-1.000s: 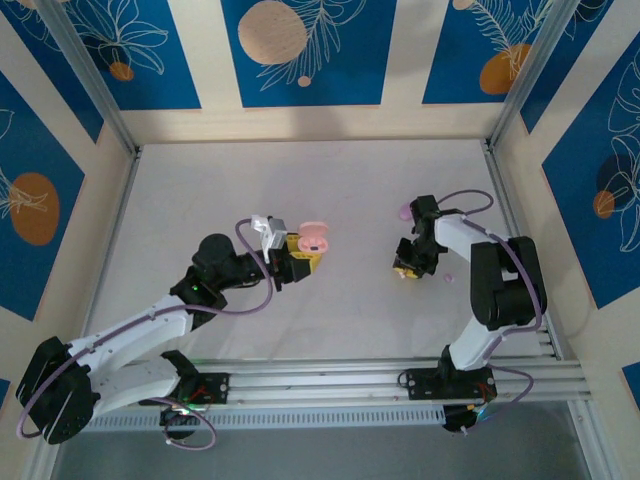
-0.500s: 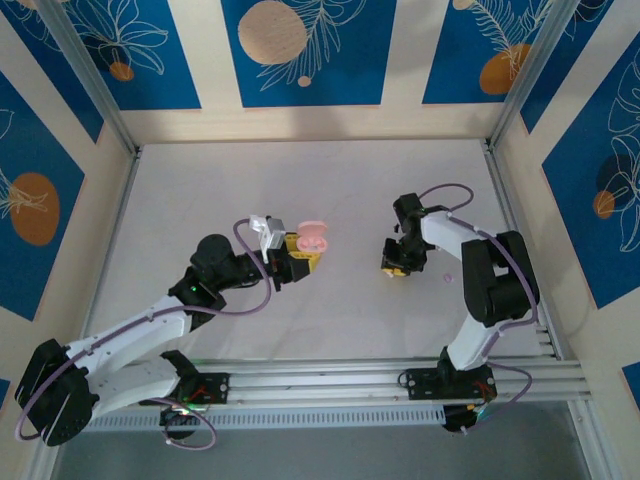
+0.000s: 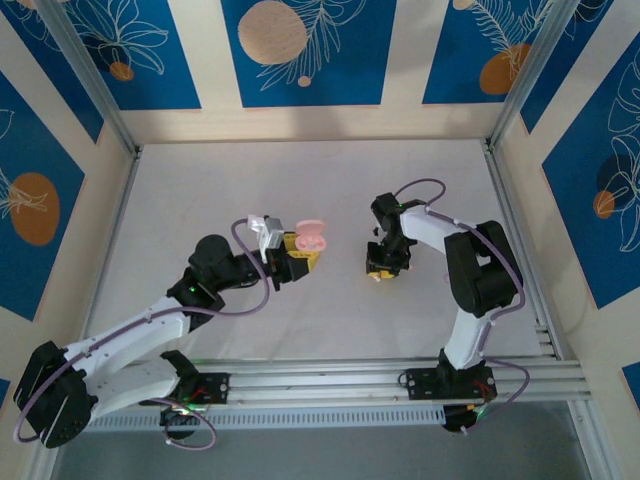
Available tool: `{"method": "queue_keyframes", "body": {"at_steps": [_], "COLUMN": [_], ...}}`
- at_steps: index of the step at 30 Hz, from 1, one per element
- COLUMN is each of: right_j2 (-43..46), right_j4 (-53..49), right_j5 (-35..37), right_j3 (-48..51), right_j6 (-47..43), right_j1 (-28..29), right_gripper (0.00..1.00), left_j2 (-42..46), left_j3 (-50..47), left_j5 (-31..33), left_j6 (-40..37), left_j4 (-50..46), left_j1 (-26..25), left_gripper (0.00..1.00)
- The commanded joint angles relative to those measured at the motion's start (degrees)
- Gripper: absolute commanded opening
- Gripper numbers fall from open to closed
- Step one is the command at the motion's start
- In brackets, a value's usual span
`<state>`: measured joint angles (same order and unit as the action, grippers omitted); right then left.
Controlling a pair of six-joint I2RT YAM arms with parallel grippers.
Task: Insert wireless bluetooth earbuds into charging case
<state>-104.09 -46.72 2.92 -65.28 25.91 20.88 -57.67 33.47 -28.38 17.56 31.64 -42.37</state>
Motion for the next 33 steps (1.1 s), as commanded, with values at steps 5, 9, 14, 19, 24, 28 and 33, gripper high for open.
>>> {"method": "queue_keyframes", "body": {"at_steps": [5,9,14,19,24,28,33], "right_j2": [-0.94,-1.02,-1.68,-2.08,-2.69,-2.69,-3.29], "right_j4": [-2.97,-1.73,-1.63,-1.18,-1.61,-1.90,-2.06], "right_j5": [1.33,-0.02,0.36,0.15,0.90,1.21,1.56], "right_j3": [-2.32,-1.96,-2.14,-2.40,-3.18,-3.70,-4.16], "right_j6": [2.68,4.14,4.35,4.07,3.63,3.40,3.27], "right_j1": [0.03,0.20,0.17,0.56,1.10,1.44,1.65], "right_gripper": [0.34,0.32,0.30,0.27,0.28,0.29,0.29], "left_j2": [1.07,1.06,1.19,1.02,1.16,1.15,0.89], "left_j3": [-0.39,-0.35,-0.39,-0.35,-0.29,-0.31,-0.21], "left_j5": [0.47,0.34,0.36,0.31,0.29,0.36,0.14], "left_j6": [-0.60,-0.49,-0.60,-0.51,-0.53,-0.60,-0.60], "left_j4": [-0.04,-0.08,-0.35,-0.26,-0.51,-0.52,-0.46], "left_j1": [-0.35,-0.39,-0.43,-0.36,-0.41,-0.35,-0.40], "left_gripper": [0.29,0.29,0.29,0.29,0.29,0.29,0.29]}}
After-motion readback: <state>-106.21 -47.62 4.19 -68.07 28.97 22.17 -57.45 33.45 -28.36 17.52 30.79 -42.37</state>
